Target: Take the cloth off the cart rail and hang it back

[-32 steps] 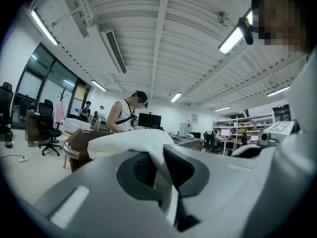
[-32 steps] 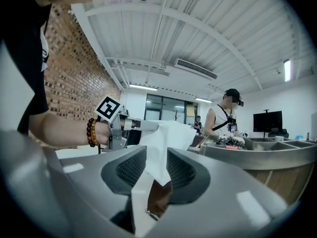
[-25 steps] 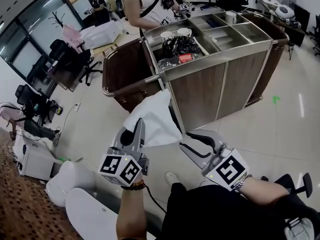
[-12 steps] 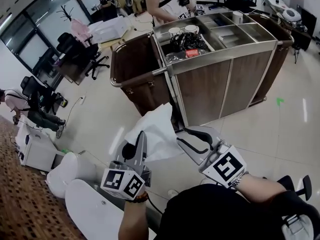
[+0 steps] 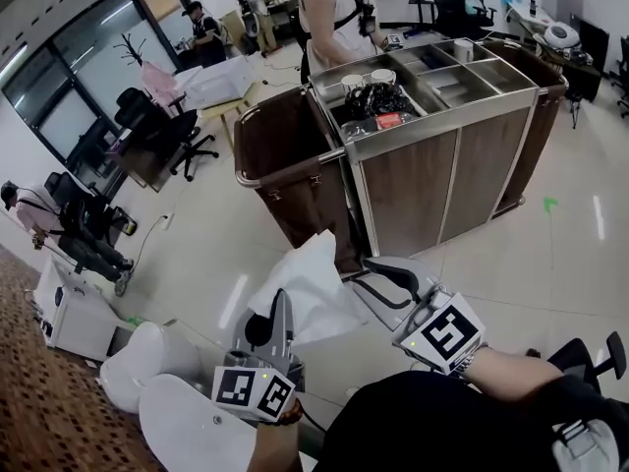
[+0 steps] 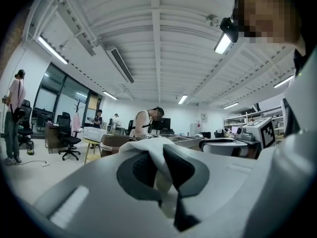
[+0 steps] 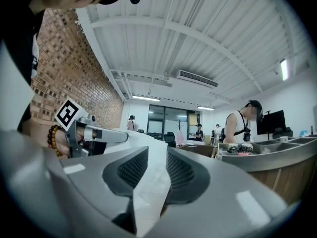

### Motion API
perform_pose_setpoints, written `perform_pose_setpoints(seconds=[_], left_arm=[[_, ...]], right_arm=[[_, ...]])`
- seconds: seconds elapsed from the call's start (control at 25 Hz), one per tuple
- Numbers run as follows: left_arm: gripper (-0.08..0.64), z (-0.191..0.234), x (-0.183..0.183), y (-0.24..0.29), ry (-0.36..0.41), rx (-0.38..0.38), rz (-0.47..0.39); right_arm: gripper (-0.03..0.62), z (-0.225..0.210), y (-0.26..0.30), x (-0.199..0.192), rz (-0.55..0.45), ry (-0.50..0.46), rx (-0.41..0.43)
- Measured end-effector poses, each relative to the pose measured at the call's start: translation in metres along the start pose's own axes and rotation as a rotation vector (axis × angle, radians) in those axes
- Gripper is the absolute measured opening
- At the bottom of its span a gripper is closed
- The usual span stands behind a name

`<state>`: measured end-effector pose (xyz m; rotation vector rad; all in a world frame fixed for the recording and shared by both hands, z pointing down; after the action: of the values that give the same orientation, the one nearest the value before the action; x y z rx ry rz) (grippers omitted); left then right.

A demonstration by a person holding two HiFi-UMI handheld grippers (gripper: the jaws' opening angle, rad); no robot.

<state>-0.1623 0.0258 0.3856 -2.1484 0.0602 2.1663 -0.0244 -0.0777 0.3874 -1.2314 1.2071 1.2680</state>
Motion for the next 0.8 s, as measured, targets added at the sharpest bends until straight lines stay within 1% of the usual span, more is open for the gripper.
perform_pose_setpoints(seconds=[0.2,0.36,0.6,0.8], left_arm=[[0.016,0.016,0.004,-0.021,0.003,0.007,-0.009],[0.017,0.026,0.005,-0.034,-0.002,-0.002,-0.022],[0.017,0.042,0.007,-0.04,0.001,-0.01,-0.043],[0.017,0.045,0.007,-0.04,0.004,-0.019,-0.048]], right_arm=[[0.091,0.018,0.007,0.009,-0.011,-0.004,-0.043],[0.089,0.033,0.014,0.011,-0.01,-0.007,-0.065],[0.089,0.04,0.026,0.01,-0.006,-0.013,-0.086],[0.089,0.042,0.027,0.007,-0.001,-0.015,-0.1]])
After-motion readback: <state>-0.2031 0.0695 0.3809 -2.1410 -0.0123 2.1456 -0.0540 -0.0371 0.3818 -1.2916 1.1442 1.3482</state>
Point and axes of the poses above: the fingertips, and each gripper's own axes: y forward along the fingers, z to its left, x out of its top, the point moved 5 cm from there along -y, backward along the fingers, and after that the axes turned 9 degrees about z, right-handed, at the moved point
